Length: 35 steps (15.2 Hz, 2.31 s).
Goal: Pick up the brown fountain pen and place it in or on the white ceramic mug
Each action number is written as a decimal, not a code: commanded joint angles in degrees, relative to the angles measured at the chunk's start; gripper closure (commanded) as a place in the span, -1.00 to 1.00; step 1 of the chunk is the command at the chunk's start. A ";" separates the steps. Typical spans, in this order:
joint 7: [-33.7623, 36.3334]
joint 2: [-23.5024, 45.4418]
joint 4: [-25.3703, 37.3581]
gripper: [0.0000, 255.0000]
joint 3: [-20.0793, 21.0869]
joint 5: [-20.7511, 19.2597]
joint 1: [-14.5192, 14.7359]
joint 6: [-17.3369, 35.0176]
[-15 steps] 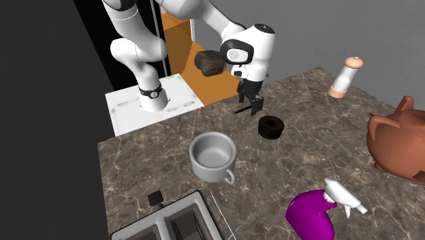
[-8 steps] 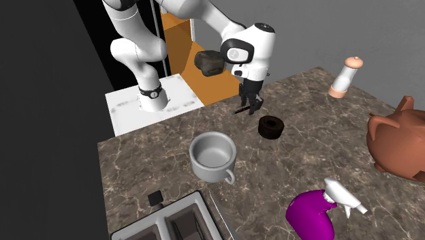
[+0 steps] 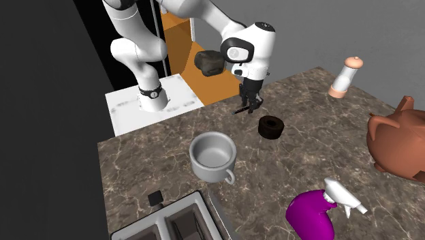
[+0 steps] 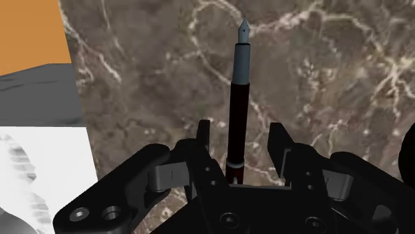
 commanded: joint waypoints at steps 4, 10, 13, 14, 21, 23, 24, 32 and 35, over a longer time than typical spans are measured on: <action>-2.47 -2.76 0.71 1.00 3.03 3.63 -2.95 -2.33; -6.06 -7.00 2.52 1.00 7.09 8.74 -7.11 -5.67; -8.02 -9.34 3.61 1.00 9.02 11.48 -9.29 -7.43; -8.72 -10.17 4.00 1.00 9.62 12.44 -10.02 -8.03; -14.45 -17.16 7.16 1.00 12.48 20.22 -14.55 -12.52; -16.18 -19.32 8.21 1.00 12.25 22.51 -15.02 -13.96; -16.94 -20.27 8.77 1.00 11.92 23.51 -15.03 -14.71; -20.25 -24.62 13.41 1.00 9.02 27.77 -14.11 -20.60; -23.38 -23.41 13.51 1.00 7.05 26.38 -15.72 -20.42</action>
